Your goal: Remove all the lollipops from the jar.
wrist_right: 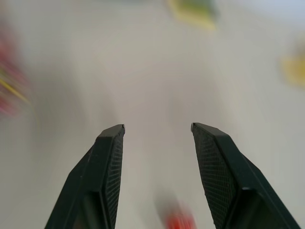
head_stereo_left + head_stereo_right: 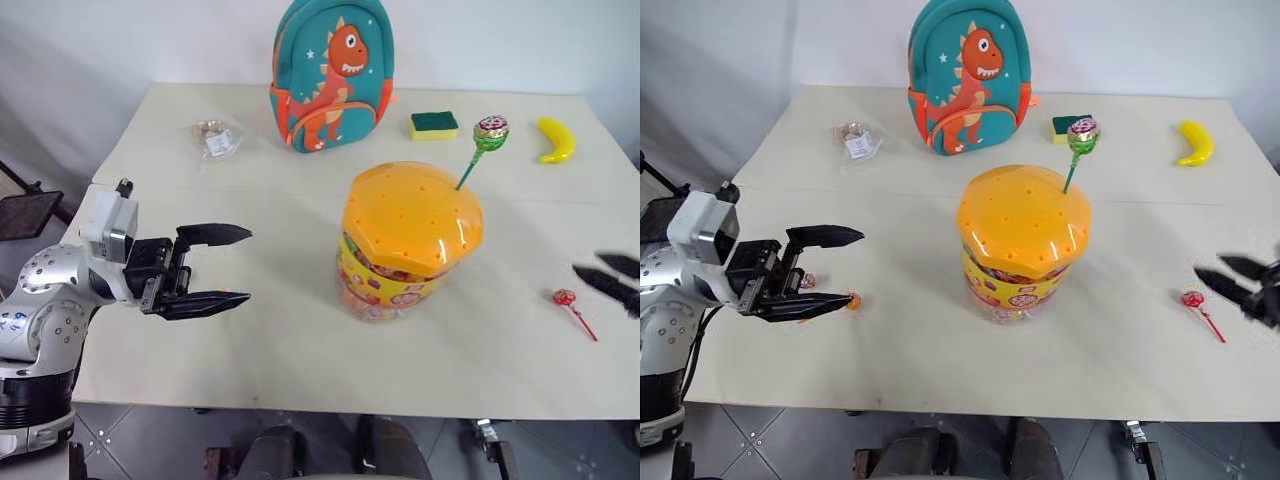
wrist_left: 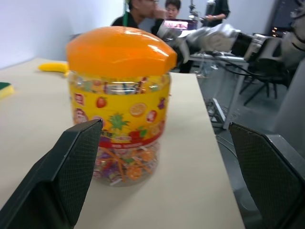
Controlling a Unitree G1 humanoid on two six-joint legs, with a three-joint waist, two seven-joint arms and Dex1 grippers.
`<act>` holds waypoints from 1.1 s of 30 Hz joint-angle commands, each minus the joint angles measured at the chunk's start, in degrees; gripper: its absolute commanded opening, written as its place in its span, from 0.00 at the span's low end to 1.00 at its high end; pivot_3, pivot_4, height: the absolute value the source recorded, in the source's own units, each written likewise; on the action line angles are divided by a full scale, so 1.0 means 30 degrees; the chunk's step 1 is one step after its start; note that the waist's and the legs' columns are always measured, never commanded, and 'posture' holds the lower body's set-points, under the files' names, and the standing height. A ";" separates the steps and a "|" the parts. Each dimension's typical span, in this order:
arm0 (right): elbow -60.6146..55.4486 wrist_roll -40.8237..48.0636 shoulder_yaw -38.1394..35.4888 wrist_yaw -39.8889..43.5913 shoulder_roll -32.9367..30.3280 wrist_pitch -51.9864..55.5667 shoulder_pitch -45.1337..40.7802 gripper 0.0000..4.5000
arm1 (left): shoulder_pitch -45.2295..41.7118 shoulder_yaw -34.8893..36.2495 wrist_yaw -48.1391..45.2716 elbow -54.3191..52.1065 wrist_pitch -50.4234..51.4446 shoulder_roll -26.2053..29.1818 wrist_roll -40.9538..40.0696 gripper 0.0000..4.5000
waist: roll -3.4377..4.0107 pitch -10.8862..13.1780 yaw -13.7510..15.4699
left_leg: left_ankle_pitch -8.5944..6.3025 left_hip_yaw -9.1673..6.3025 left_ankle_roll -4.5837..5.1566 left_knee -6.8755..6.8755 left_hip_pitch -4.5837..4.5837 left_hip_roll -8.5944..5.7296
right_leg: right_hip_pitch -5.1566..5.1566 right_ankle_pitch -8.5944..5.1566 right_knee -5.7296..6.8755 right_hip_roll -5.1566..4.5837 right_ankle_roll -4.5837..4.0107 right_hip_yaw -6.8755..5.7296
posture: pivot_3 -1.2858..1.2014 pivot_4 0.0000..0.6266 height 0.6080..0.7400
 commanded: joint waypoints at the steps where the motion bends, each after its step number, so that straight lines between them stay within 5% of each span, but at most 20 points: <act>1: -0.3278 0.3079 0.0741 0.0117 0.0798 0.1030 -0.1718 0.52 | -0.0072 0.0942 0.0722 0.0087 0.0349 -0.0328 -0.1032 1.00 | -0.0002 0.0002 -0.0051 | -0.0006 -0.0005 -0.0012 0.0005 0.0006 0.0024 | 0.0005 0.0003 0.0000 -0.0019 -0.0016 0.0017 | 0.52 0.24 1.00; 9: -0.4655 0.3969 0.5039 -0.2452 0.2999 0.1984 -0.7606 0.52 | -0.0102 0.1529 0.1767 -0.0469 0.0847 -0.0880 -0.2230 1.00 | -0.0005 0.0004 0.0062 | -0.0032 -0.0041 -0.0059 0.0007 -0.0033 0.0056 | -0.0041 -0.0020 -0.0009 -0.0036 -0.0074 -0.0021 | 0.52 0.24 1.00; 12: -0.4360 0.3992 0.5755 -0.3076 0.3569 0.2388 -0.8798 0.39 | 0.0248 0.1595 0.1944 -0.0753 0.0842 -0.0914 -0.2310 1.00 | -0.0005 0.0004 0.0091 | -0.0031 -0.0039 -0.0057 0.0007 -0.0056 0.0055 | -0.0062 -0.0022 -0.0009 -0.0022 -0.0076 -0.0032 | 0.52 0.24 1.00; 17: -0.4234 0.4640 0.5835 -0.2935 0.4003 0.2769 -0.9386 0.01 | 0.0666 0.1771 0.2421 -0.1303 0.0868 -0.0980 -0.2580 1.00 | -0.0006 0.0004 0.0113 | -0.0032 -0.0032 -0.0054 0.0007 -0.0069 0.0055 | -0.0067 -0.0022 -0.0012 -0.0010 -0.0076 -0.0041 | 0.52 0.24 1.00; 26: -0.3209 0.6261 0.3619 -0.2750 0.3045 0.3358 -0.9414 0.01 | 0.0733 0.1907 0.2434 -0.1138 0.0823 -0.0775 -0.2615 1.00 | -0.0006 0.0004 0.0114 | -0.0029 -0.0020 -0.0047 0.0019 -0.0066 0.0055 | -0.0067 -0.0021 0.0006 -0.0002 -0.0076 -0.0032 | 0.52 0.24 1.00; 30: -0.2439 0.6994 0.3355 -0.3612 0.1191 0.6417 -0.8443 0.01 | 0.0441 0.1658 0.2367 -0.0861 0.0707 -0.0843 -0.2399 1.00 | -0.0006 0.0004 0.0098 | -0.0031 -0.0023 -0.0048 0.0012 -0.0066 0.0060 | -0.0067 -0.0022 -0.0002 -0.0011 -0.0078 -0.0031 | 0.52 0.24 1.00; 33: -0.3285 0.6544 0.3388 -0.2053 0.0990 0.5507 -0.7781 0.14 | 0.0256 0.1472 0.2132 -0.0586 0.0634 -0.0778 -0.2222 1.00 | -0.0007 0.0003 0.0089 | -0.0030 -0.0016 -0.0047 0.0013 -0.0067 0.0064 | -0.0067 -0.0023 -0.0004 -0.0016 -0.0079 -0.0025 | 0.52 0.24 1.00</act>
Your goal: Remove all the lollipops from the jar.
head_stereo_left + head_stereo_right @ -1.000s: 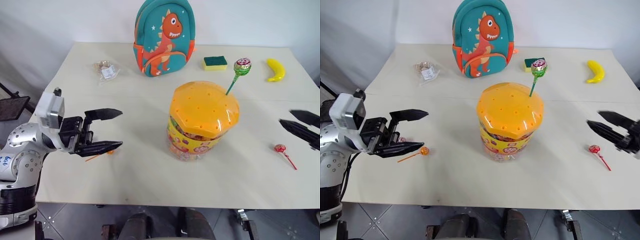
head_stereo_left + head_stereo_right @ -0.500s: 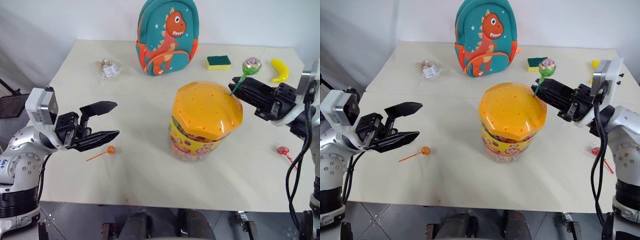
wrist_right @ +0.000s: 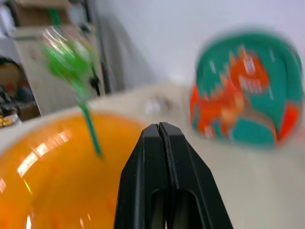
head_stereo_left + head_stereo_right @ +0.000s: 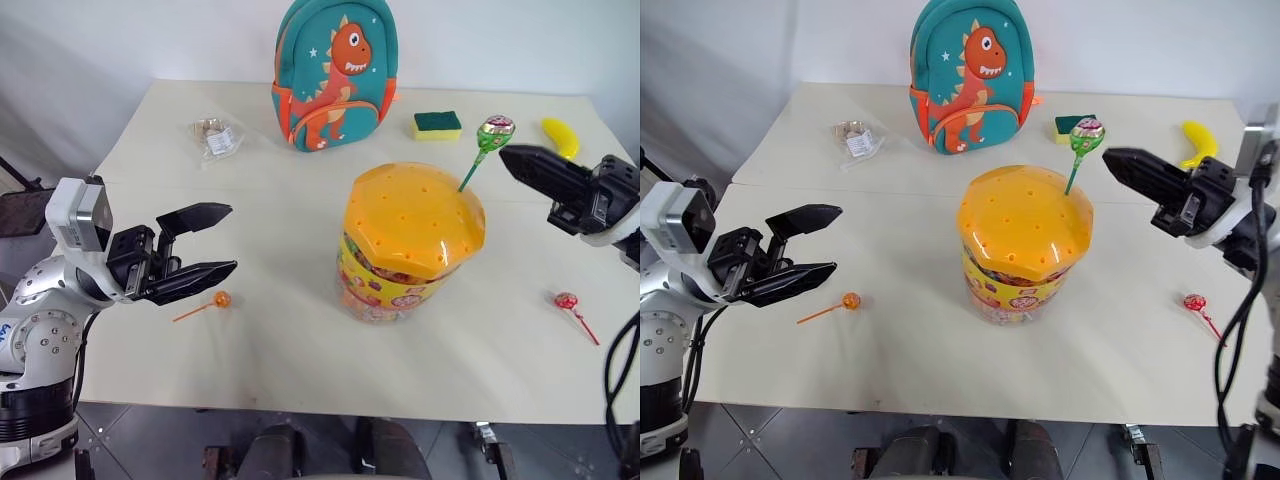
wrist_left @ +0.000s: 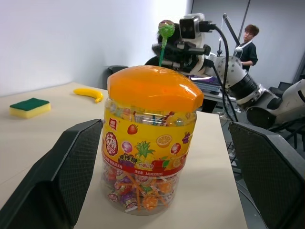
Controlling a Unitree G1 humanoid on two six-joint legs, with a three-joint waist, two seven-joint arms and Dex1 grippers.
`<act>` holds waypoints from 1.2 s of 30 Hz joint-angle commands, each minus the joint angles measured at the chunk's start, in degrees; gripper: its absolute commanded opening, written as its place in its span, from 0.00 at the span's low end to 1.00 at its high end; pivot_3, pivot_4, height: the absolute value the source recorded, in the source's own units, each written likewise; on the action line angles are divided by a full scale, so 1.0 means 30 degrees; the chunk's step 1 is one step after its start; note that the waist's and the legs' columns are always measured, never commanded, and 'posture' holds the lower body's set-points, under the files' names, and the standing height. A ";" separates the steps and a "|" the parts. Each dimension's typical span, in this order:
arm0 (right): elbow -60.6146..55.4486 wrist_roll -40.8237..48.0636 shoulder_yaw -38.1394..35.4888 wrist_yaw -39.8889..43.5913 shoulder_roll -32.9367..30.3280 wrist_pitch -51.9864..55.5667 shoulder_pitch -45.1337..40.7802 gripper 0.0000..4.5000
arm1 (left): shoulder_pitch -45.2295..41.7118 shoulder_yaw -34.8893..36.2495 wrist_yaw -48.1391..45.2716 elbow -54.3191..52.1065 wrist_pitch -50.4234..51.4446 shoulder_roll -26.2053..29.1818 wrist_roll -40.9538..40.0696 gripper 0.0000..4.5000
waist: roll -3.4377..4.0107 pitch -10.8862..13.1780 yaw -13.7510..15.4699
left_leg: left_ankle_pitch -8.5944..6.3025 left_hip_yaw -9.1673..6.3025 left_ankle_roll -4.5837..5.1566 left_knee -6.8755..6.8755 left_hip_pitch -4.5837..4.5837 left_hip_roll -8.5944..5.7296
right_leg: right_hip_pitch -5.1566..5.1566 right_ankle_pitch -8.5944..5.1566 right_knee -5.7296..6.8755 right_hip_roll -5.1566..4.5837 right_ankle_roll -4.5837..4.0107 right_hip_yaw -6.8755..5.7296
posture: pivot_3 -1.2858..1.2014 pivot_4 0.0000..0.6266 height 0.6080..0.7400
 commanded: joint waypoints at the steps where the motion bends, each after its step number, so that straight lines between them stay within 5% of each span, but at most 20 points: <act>1: -0.1244 -0.0389 -0.0459 0.1410 -0.0197 -0.1178 0.0531 0.21 | -0.0418 0.0073 -0.0378 -0.0076 -0.0382 0.0204 0.0106 1.00 | 0.0001 0.0000 0.0001 | 0.0000 0.0001 0.0000 -0.0002 0.0001 0.0000 | 0.0000 0.0000 0.0000 0.0001 0.0000 0.0002 | 0.52 0.24 1.00; 4: -0.1553 -0.0786 -0.0227 0.2012 0.0146 -0.1981 0.0564 0.43 | -0.0499 0.0033 -0.0489 -0.0004 -0.0340 0.0212 0.0176 1.00 | 0.0001 0.0000 -0.0002 | 0.0000 0.0011 -0.0001 0.0000 0.0001 0.0005 | -0.0004 -0.0001 0.0007 0.0010 -0.0003 0.0004 | 0.52 0.24 1.00; 13: -0.2652 0.0322 0.1750 0.1441 0.1393 -0.1135 -0.1409 0.43 | -0.0716 0.0148 -0.0649 0.0234 -0.0244 0.0345 0.0296 1.00 | 0.0000 0.0000 -0.0209 | -0.0004 0.0010 -0.0011 0.0000 0.0008 0.0017 | -0.0012 -0.0003 0.0007 0.0007 -0.0006 0.0009 | 0.52 0.24 1.00; 16: -0.2496 0.0293 0.1995 0.1253 0.1761 -0.1252 -0.1860 0.30 | -0.0805 0.0148 -0.0586 0.0283 -0.0275 0.0290 0.0361 1.00 | -0.0001 0.0001 -0.0118 | -0.0005 0.0010 -0.0010 0.0000 0.0003 0.0016 | -0.0011 -0.0002 -0.0001 0.0005 -0.0006 0.0005 | 0.52 0.24 1.00; 20: -0.2363 0.0775 0.1696 0.0843 0.1947 -0.0994 -0.2202 0.01 | -0.0835 0.0113 -0.0525 0.0289 -0.0310 0.0233 0.0386 1.00 | -0.0001 0.0001 -0.0096 | -0.0007 0.0008 -0.0013 -0.0007 -0.0005 0.0016 | -0.0017 -0.0003 -0.0007 0.0007 -0.0006 -0.0001 | 0.52 0.24 1.00; 30: 0.1002 0.0592 -0.2382 -0.1139 0.0000 -0.0971 -0.2466 0.00 | -0.0846 -0.0229 -0.0693 -0.0022 -0.0413 0.0150 0.0462 1.00 | -0.0001 0.0001 0.0029 | -0.0009 0.0016 -0.0013 -0.0004 -0.0007 0.0015 | -0.0021 -0.0005 0.0000 0.0008 -0.0009 -0.0001 | 0.52 0.24 1.00; 36: 0.4657 -0.5530 -0.1248 -0.2152 -0.4686 0.0575 0.2229 0.00 | -0.0277 -0.1820 -0.2640 -0.0344 -0.1528 0.0852 0.2295 1.00 | -0.0015 -0.0006 0.0065 | -0.0014 0.0036 -0.0002 -0.0015 -0.0027 0.0014 | -0.0019 -0.0006 -0.0023 0.0015 -0.0011 -0.0015 | 0.52 0.24 1.00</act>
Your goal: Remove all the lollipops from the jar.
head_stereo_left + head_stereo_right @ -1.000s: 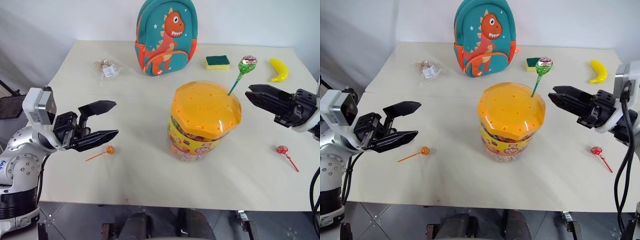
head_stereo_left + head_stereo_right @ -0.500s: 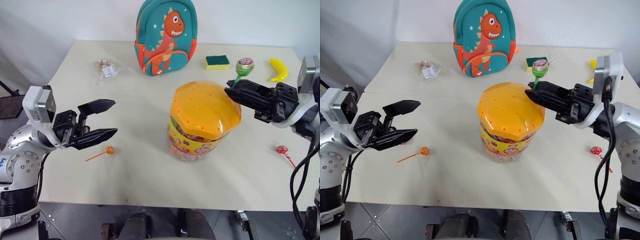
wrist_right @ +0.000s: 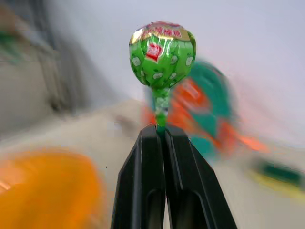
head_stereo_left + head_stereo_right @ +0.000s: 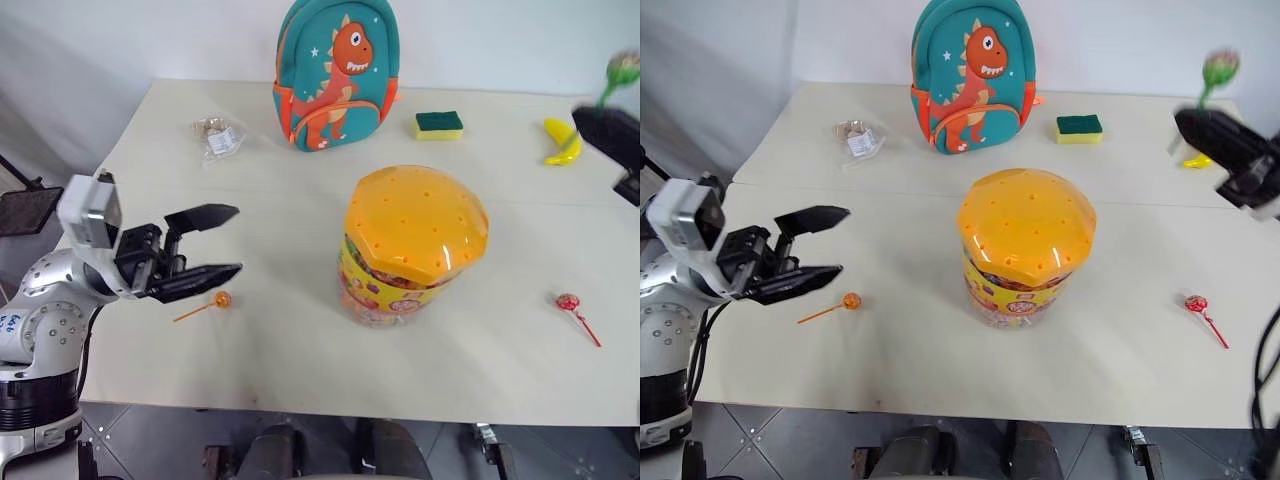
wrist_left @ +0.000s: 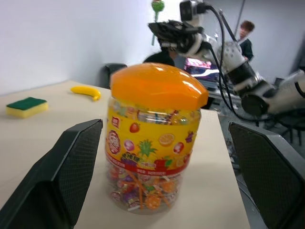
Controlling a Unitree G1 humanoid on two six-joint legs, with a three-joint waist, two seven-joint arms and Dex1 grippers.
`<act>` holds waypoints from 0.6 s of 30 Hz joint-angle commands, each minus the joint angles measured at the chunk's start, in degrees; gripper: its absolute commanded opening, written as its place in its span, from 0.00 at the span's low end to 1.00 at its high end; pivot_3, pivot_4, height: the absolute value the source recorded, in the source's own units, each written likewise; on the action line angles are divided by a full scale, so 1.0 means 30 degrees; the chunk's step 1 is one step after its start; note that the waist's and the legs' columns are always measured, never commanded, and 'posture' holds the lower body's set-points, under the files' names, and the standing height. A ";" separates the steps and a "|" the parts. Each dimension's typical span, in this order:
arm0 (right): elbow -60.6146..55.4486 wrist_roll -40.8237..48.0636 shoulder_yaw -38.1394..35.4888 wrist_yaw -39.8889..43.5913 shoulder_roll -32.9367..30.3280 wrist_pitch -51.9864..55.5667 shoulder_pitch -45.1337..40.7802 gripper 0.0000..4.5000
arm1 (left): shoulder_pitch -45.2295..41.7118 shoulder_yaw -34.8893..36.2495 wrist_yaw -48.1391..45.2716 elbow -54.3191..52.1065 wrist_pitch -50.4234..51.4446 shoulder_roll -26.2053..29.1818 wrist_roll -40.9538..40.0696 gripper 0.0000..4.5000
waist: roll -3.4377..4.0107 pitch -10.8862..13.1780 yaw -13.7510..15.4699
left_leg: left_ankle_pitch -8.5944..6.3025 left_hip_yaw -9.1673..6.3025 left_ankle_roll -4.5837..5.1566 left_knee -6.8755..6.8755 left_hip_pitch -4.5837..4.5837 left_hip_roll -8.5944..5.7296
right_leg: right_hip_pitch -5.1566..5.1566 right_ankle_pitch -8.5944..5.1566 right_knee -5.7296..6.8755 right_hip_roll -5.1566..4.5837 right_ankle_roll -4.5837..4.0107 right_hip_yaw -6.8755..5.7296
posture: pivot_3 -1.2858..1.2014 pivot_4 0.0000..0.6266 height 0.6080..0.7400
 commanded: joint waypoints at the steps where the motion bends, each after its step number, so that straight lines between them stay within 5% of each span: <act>1: 0.1369 -0.3174 0.1006 -0.1179 -0.1625 0.1453 0.1946 0.00 | 0.0225 -0.0697 -0.1136 -0.0796 -0.1019 0.0479 0.0981 1.00 | 0.0000 0.0000 -0.0068 | -0.0002 0.0029 0.0008 0.0001 0.0000 0.0000 | -0.0001 0.0001 -0.0004 0.0001 0.0001 0.0011 | 0.52 0.24 1.00; 12: 0.3444 -0.9329 0.4816 -0.3101 -0.1413 0.1337 0.4910 0.00 | -0.0229 -0.1461 -0.1268 -0.0831 -0.1129 0.0341 0.1163 1.00 | 0.0038 0.0013 -0.0473 | 0.0018 0.0061 -0.0024 0.0007 0.0052 0.0028 | -0.0004 -0.0007 0.0049 0.0004 -0.0014 0.0044 | 0.52 0.24 1.00; 18: 0.4061 -0.9731 0.4037 -0.1750 -0.0936 0.0033 0.5882 0.38 | -0.0517 -0.0811 -0.0466 -0.0408 -0.1695 0.0269 0.1570 1.00 | 0.0038 0.0014 -0.0425 | 0.0019 0.0049 -0.0026 0.0007 0.0043 0.0028 | -0.0002 -0.0007 0.0037 0.0029 -0.0013 0.0030 | 0.52 0.24 1.00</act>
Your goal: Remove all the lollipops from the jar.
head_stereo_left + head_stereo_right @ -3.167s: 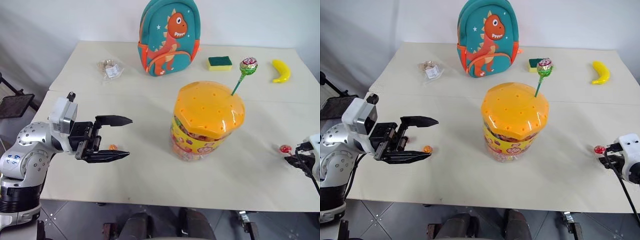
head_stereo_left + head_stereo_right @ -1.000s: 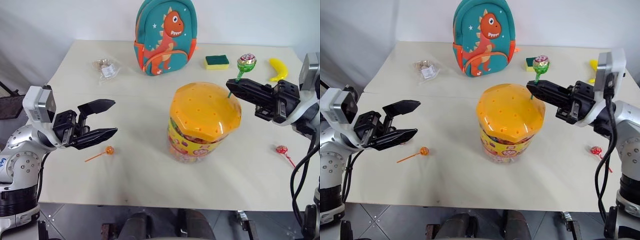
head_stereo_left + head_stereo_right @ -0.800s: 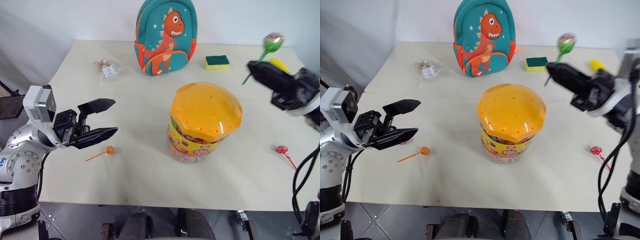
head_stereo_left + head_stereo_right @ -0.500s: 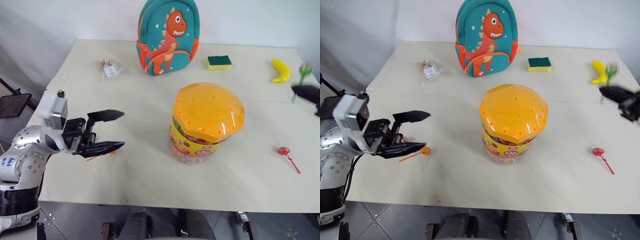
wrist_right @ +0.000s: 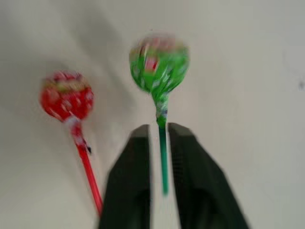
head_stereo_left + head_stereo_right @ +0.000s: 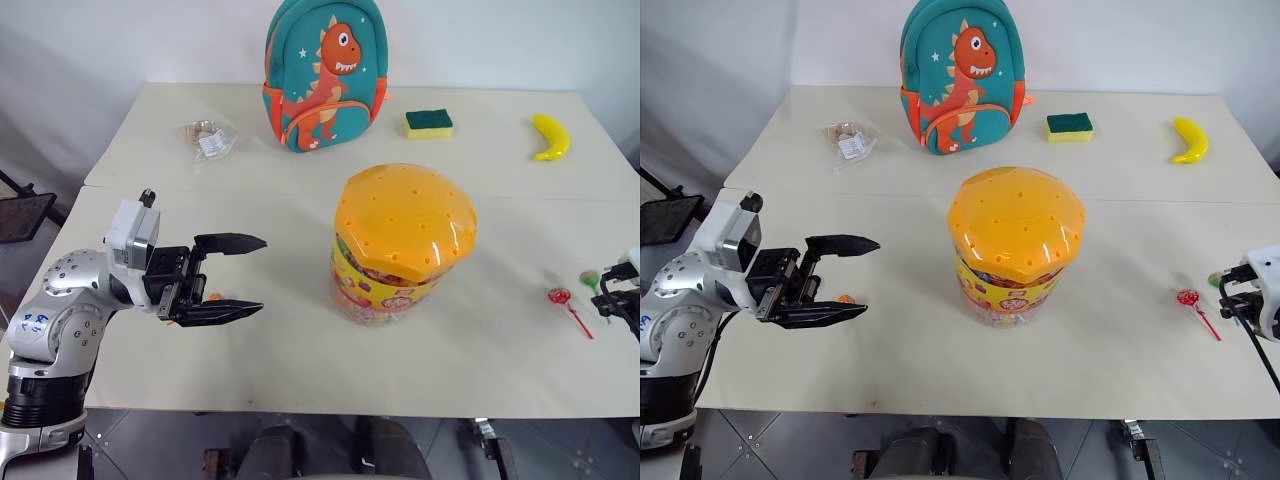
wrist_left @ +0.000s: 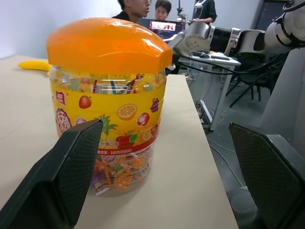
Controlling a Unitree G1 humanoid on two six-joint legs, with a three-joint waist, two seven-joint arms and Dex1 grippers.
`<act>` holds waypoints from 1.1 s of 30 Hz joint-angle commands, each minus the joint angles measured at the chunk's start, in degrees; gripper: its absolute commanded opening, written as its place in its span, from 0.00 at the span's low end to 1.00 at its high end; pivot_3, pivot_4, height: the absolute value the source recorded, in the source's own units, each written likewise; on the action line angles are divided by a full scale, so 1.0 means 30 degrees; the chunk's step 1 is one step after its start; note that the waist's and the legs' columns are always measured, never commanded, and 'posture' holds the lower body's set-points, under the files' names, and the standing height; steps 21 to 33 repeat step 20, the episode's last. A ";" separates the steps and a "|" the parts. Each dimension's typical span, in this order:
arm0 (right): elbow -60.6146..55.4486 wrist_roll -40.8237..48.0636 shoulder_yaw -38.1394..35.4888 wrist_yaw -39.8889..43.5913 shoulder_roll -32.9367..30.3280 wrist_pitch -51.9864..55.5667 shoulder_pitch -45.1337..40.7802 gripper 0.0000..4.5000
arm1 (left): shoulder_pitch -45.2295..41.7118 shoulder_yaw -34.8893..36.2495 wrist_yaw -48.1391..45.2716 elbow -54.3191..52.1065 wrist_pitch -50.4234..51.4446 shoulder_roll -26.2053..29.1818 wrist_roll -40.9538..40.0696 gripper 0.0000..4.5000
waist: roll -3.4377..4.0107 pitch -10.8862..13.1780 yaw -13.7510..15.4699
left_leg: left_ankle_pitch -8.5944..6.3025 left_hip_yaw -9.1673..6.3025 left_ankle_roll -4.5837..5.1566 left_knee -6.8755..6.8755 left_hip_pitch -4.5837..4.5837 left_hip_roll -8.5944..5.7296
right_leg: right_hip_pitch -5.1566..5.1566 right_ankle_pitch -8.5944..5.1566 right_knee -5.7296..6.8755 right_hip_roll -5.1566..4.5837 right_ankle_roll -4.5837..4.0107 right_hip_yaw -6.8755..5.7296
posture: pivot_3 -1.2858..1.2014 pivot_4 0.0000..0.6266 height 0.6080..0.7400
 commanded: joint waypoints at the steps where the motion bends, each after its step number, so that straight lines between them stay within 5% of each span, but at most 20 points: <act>1: -0.0161 -0.0224 -0.1230 0.0876 0.0013 -0.1047 0.0717 0.45 | -0.0376 0.0921 0.0547 0.0058 -0.0667 0.0188 0.0295 1.00 | 0.0001 0.0000 0.0016 | 0.0000 0.0002 0.0000 0.0001 -0.0001 0.0000 | 0.0000 0.0000 0.0000 0.0001 0.0001 0.0002 | 0.52 0.24 1.00; 6: -0.0363 0.0597 -0.4016 0.3976 0.0396 -0.5922 0.1599 0.81 | 0.0602 0.1538 0.0812 0.0540 -0.0693 0.0988 0.0965 1.00 | 0.0008 0.0004 -0.0015 | 0.0000 0.0012 0.0000 0.0000 0.0006 -0.0002 | 0.0001 0.0002 0.0003 0.0025 0.0005 -0.0004 | 0.52 0.24 1.00; 9: -0.1292 0.3409 -0.6560 0.8663 0.2095 -1.0318 0.1321 0.99 | 0.1639 0.2043 0.1078 0.1261 -0.1020 0.1531 0.1849 1.00 | 0.0006 0.0006 -0.0093 | -0.0008 0.0023 -0.0014 -0.0024 0.0024 0.0009 | 0.0003 0.0002 -0.0009 0.0073 0.0005 -0.0009 | 0.52 0.24 1.00; 12: -0.2768 0.5355 -0.7287 1.0803 0.3413 -1.1642 0.0725 0.99 | 0.2532 0.2420 0.1063 0.2081 -0.2098 0.1711 0.2912 1.00 | -0.0006 0.0013 -0.0087 | -0.0016 0.0021 -0.0027 -0.0028 0.0051 0.0035 | 0.0032 0.0002 -0.0018 0.0089 0.0004 -0.0009 | 0.52 0.24 1.00; 17: -0.6436 0.5951 -0.5128 1.3530 0.3762 -1.1949 0.1805 0.99 | 0.3489 0.2737 0.1490 0.2663 -0.3992 0.1595 0.4324 1.00 | -0.0007 0.0014 0.0039 | -0.0021 -0.0025 -0.0018 -0.0019 0.0048 0.0024 | 0.0037 0.0002 -0.0014 -0.0024 0.0001 0.0008 | 0.52 0.24 1.00; 33: -0.7718 0.5591 -0.3951 1.4000 0.4558 -1.3005 0.2061 0.99 | 0.4018 0.2999 0.1924 0.2472 -0.4516 0.1481 0.4638 1.00 | -0.0009 0.0014 0.0084 | -0.0030 -0.0064 -0.0031 -0.0019 0.0042 0.0028 | 0.0040 0.0000 -0.0018 -0.0041 -0.0009 -0.0006 | 0.52 0.24 1.00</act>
